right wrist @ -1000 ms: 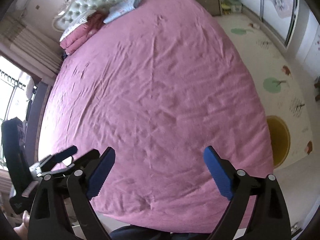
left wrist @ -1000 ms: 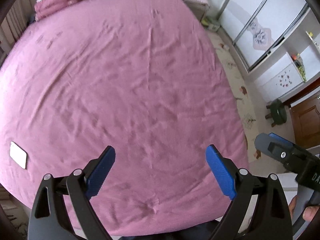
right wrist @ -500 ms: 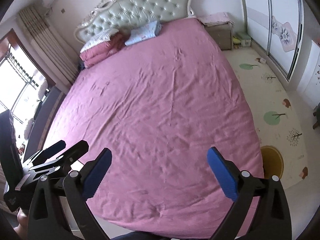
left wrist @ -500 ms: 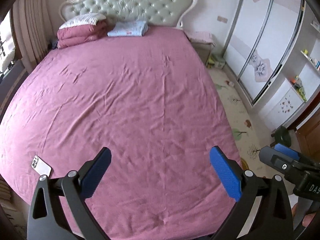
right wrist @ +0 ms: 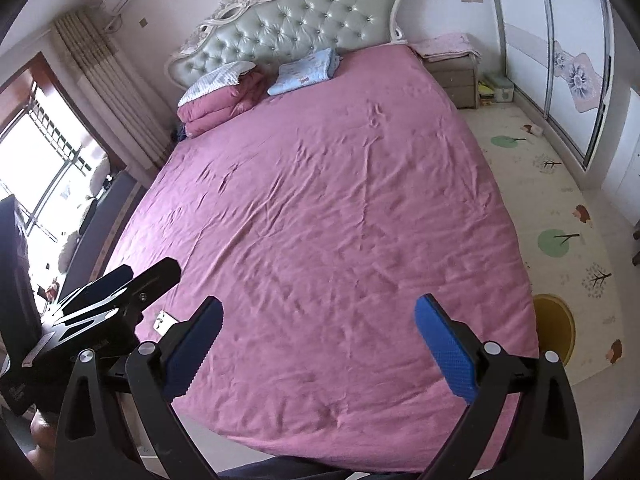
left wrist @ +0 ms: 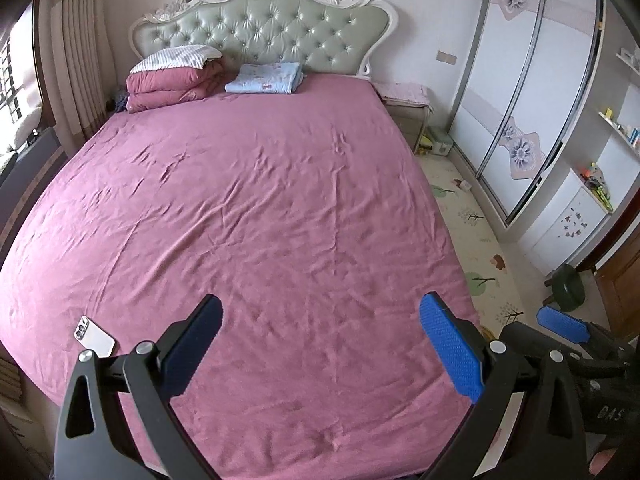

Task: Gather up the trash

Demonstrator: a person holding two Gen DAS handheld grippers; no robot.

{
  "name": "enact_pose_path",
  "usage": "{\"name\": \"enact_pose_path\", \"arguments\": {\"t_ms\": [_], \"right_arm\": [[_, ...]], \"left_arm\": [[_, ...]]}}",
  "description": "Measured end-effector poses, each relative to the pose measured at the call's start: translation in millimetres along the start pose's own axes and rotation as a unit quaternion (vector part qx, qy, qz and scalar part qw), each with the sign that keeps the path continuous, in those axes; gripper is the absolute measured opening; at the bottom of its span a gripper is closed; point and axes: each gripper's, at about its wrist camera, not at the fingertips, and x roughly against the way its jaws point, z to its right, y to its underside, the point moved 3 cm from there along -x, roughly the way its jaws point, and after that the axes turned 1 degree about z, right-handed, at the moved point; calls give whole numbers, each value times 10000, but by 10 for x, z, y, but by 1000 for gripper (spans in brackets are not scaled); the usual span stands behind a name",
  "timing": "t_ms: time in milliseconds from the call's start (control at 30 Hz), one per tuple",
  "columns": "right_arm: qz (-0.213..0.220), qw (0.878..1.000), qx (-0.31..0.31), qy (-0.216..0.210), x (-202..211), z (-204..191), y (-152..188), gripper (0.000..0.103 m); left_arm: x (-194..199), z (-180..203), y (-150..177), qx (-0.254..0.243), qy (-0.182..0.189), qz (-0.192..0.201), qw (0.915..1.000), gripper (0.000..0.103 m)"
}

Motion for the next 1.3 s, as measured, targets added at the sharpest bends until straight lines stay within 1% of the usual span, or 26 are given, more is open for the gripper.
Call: {"name": "enact_pose_path", "arguments": {"t_ms": [167, 333, 733, 1300], "right_arm": [[87, 9998, -118, 96, 68, 48, 5, 94], [65, 9998, -88, 142, 75, 35, 15, 94], [63, 9999, -49, 125, 49, 26, 21, 94], [81, 9999, -22, 103, 15, 34, -9, 94]], "left_arm": [[47, -13, -3, 21, 7, 45, 10000, 99], [53, -6, -19, 76, 54, 37, 9999, 99], [-5, -57, -9, 217, 43, -108, 9997, 99], [-45, -40, -9, 195, 42, -95, 9998, 99]]}}
